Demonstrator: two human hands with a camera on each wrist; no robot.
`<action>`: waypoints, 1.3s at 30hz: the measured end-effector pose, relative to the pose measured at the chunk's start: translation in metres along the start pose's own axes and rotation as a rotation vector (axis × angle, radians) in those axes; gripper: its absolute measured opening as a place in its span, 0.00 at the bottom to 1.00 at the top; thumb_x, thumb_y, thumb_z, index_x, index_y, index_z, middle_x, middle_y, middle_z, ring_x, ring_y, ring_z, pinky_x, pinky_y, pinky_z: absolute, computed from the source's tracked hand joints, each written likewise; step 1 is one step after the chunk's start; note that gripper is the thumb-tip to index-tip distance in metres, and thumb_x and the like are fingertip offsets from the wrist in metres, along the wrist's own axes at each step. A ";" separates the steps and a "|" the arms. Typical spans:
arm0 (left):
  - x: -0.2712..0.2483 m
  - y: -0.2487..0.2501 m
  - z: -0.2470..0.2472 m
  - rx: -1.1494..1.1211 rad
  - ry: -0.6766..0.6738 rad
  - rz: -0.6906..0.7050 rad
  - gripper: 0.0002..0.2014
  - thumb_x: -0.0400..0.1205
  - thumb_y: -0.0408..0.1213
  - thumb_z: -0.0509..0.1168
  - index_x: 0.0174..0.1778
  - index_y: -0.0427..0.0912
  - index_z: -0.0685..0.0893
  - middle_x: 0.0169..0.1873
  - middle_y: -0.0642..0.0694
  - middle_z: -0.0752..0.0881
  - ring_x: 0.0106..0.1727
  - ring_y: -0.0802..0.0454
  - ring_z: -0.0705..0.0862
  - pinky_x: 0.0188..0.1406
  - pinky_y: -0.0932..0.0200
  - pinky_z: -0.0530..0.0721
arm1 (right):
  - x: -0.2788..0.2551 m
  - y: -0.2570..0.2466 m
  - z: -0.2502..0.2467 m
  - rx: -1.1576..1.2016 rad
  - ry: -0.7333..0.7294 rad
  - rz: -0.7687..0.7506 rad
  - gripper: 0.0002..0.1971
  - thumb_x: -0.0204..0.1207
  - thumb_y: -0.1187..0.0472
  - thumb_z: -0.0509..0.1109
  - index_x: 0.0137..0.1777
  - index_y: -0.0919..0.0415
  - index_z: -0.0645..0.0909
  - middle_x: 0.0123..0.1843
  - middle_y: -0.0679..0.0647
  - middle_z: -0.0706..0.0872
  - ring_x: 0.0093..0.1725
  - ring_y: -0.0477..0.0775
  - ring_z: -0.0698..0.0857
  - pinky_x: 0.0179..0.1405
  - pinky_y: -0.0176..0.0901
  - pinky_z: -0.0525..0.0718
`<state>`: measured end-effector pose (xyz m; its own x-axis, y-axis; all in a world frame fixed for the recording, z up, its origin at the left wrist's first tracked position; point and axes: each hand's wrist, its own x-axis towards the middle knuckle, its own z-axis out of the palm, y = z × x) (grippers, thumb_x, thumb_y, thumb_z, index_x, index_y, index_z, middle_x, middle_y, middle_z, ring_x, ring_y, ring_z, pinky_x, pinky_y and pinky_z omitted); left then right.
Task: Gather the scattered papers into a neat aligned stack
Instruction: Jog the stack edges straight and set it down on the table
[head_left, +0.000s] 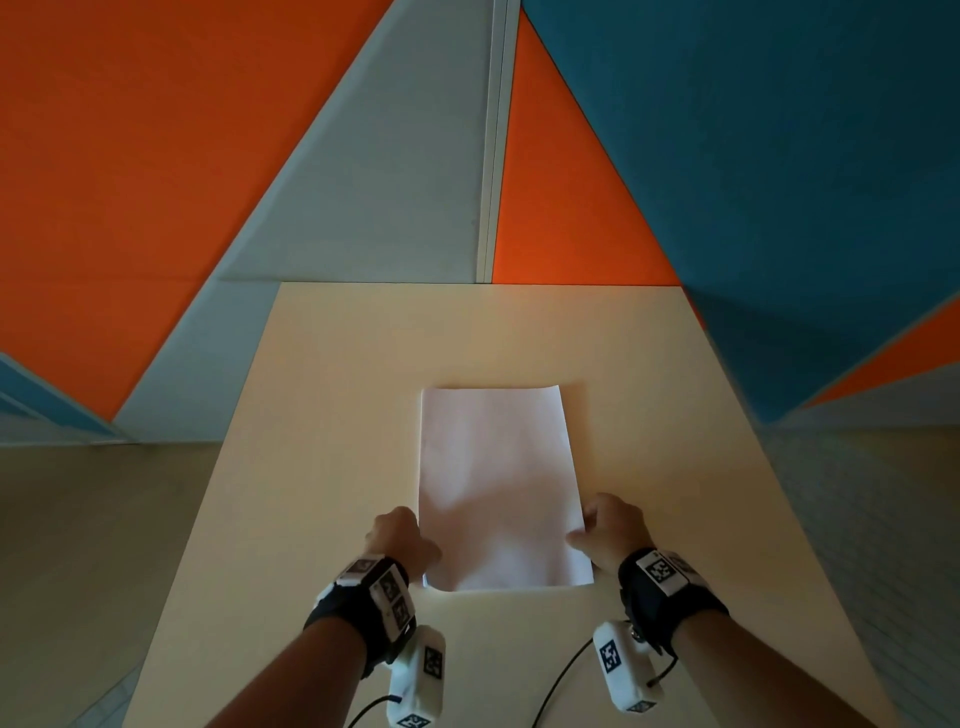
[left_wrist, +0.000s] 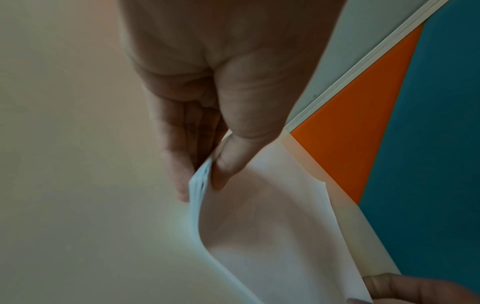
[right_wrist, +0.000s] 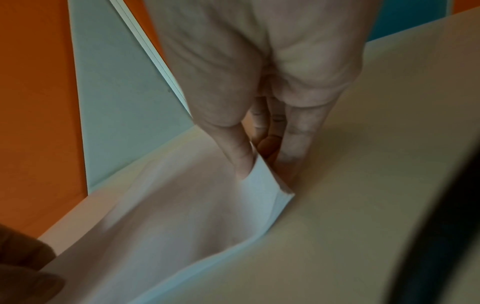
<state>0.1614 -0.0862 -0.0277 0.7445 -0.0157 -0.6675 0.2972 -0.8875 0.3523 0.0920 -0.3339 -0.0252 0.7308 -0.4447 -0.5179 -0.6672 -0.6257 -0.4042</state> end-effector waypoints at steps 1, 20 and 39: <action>0.000 0.000 0.000 0.005 -0.001 -0.007 0.12 0.69 0.36 0.72 0.46 0.34 0.86 0.45 0.39 0.89 0.41 0.44 0.88 0.32 0.61 0.79 | 0.000 0.000 0.000 0.002 -0.001 0.002 0.11 0.69 0.60 0.76 0.49 0.62 0.80 0.47 0.55 0.86 0.48 0.57 0.85 0.44 0.43 0.82; -0.009 -0.017 -0.002 -0.142 0.070 0.006 0.13 0.72 0.43 0.64 0.34 0.35 0.85 0.39 0.36 0.90 0.39 0.38 0.90 0.46 0.48 0.91 | -0.018 0.016 -0.007 0.033 0.001 0.059 0.10 0.74 0.66 0.62 0.31 0.61 0.73 0.34 0.59 0.80 0.36 0.57 0.75 0.37 0.41 0.70; -0.001 -0.021 -0.017 -0.314 0.009 -0.025 0.07 0.77 0.31 0.63 0.37 0.31 0.83 0.42 0.34 0.90 0.45 0.37 0.91 0.46 0.45 0.91 | -0.006 0.013 -0.018 0.150 -0.095 0.097 0.15 0.72 0.69 0.61 0.48 0.79 0.86 0.42 0.69 0.92 0.41 0.66 0.92 0.49 0.62 0.91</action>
<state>0.1648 -0.0599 -0.0230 0.7394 0.0095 -0.6732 0.4844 -0.7020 0.5221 0.0815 -0.3512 -0.0141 0.6497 -0.4311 -0.6262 -0.7532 -0.4768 -0.4532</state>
